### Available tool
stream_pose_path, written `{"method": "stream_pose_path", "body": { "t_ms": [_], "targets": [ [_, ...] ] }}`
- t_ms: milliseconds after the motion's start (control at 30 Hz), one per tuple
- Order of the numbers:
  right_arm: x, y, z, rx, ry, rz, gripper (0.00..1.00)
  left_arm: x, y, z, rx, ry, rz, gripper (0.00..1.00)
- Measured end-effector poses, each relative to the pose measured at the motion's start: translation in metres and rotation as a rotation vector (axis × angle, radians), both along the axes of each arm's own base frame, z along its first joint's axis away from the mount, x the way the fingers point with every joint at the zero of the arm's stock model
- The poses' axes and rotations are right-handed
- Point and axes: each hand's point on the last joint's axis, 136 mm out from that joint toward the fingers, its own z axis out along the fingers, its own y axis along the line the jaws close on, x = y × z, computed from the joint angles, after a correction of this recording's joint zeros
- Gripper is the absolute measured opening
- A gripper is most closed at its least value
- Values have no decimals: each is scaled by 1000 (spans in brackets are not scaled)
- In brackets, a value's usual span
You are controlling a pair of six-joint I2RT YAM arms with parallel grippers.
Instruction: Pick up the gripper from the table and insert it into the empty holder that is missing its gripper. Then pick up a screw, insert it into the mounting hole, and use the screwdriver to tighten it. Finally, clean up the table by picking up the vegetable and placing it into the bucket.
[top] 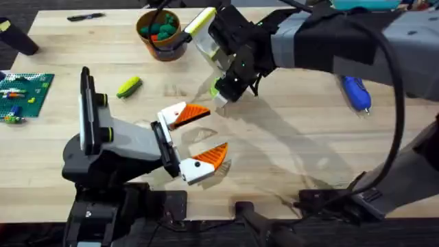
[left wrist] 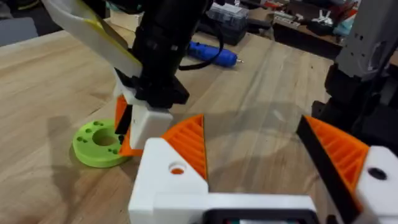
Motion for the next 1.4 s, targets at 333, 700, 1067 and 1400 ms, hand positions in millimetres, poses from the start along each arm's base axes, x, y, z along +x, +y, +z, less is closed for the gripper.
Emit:
{"method": "stream_pose_path", "body": {
  "t_ms": [333, 700, 1067, 1400],
  "targets": [
    [4, 2, 1, 9, -16, -1, 355, 0, 0, 0, 0, 0, 0, 889],
    [4, 3, 2, 11, -18, -1, 349, 0, 0, 0, 0, 0, 0, 890],
    [5, 3, -6, -1, -9, -2, 345, 0, 0, 0, 0, 0, 0, 889],
    [7, 4, -5, 3, -11, -2, 7, 0, 0, 0, 0, 0, 0, 889]
  ]
}}
